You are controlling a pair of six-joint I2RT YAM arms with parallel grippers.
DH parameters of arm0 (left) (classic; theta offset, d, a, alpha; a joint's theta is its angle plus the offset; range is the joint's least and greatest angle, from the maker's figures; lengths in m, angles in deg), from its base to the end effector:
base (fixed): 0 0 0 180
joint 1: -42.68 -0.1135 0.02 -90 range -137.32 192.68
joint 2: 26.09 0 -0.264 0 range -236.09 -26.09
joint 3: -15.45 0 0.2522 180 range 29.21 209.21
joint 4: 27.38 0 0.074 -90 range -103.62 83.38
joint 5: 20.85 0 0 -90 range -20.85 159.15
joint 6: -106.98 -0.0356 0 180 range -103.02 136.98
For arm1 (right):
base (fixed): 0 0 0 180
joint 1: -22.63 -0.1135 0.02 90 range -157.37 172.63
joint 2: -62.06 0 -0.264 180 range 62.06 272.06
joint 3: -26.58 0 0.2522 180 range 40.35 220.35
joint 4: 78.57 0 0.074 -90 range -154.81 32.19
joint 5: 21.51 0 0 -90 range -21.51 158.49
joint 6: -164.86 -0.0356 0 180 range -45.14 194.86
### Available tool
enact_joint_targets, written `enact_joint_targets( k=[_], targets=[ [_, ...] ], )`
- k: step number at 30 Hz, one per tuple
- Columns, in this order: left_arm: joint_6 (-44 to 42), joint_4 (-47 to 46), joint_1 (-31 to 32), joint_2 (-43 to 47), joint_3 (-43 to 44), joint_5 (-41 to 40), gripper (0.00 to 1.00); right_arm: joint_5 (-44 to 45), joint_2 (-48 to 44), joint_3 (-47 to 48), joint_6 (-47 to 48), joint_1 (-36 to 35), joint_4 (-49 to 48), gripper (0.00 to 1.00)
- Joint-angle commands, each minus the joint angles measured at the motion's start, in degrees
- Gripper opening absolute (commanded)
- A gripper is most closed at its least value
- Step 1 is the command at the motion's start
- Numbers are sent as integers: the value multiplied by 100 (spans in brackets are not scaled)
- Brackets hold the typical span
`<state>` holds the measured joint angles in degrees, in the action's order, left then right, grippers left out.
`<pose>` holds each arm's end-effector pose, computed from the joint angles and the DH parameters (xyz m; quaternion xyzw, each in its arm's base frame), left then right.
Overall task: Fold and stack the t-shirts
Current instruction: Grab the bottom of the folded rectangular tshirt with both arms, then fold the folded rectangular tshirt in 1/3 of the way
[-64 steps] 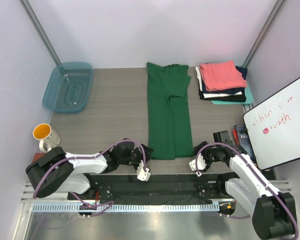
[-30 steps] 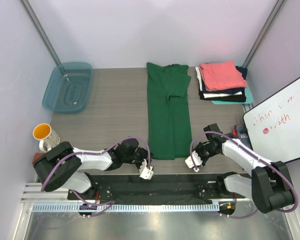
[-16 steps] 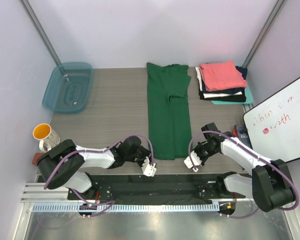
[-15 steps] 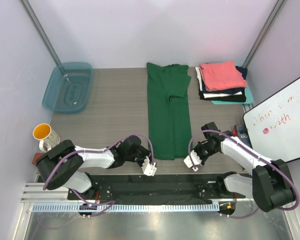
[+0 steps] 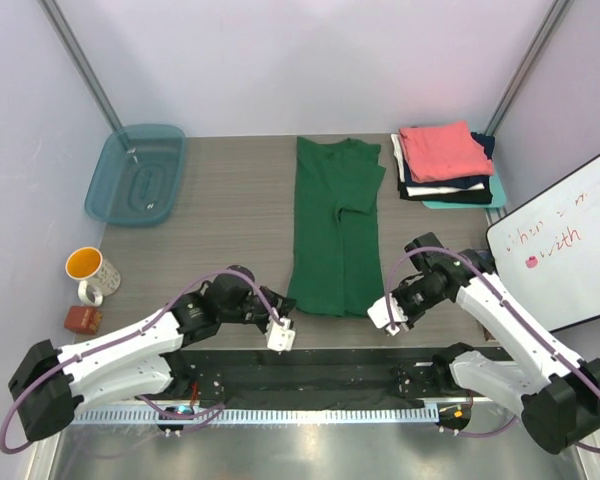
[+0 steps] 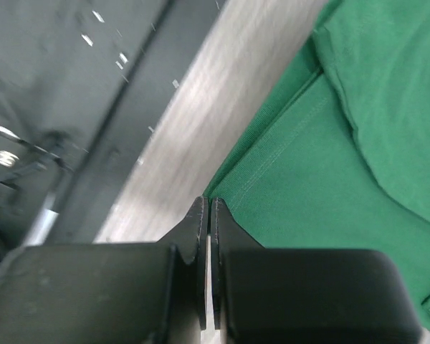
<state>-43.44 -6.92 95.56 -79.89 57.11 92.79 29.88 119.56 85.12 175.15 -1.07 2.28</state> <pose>0.1096 -0.1685 0.2161 0.7712 0.3898 -0.1484 0.4808 0.1269 0.0800 0.2405 -0.8438 0.4155 0.2065 0.2698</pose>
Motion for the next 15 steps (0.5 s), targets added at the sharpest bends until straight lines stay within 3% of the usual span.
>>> enact_joint_targets(
  k=[1, 9, 15],
  targets=[
    [127, 1253, 29, 518, 198, 571, 0, -463, -326, 435, -589, -152, 1016, 1],
    [479, 2072, 29, 1354, 505, 1099, 0, -858, -766, 813, -1064, -407, 1474, 1],
    [-48, 2099, 29, 1382, 611, 871, 0, -596, -521, 866, -1363, -486, 668, 1]
  ],
)
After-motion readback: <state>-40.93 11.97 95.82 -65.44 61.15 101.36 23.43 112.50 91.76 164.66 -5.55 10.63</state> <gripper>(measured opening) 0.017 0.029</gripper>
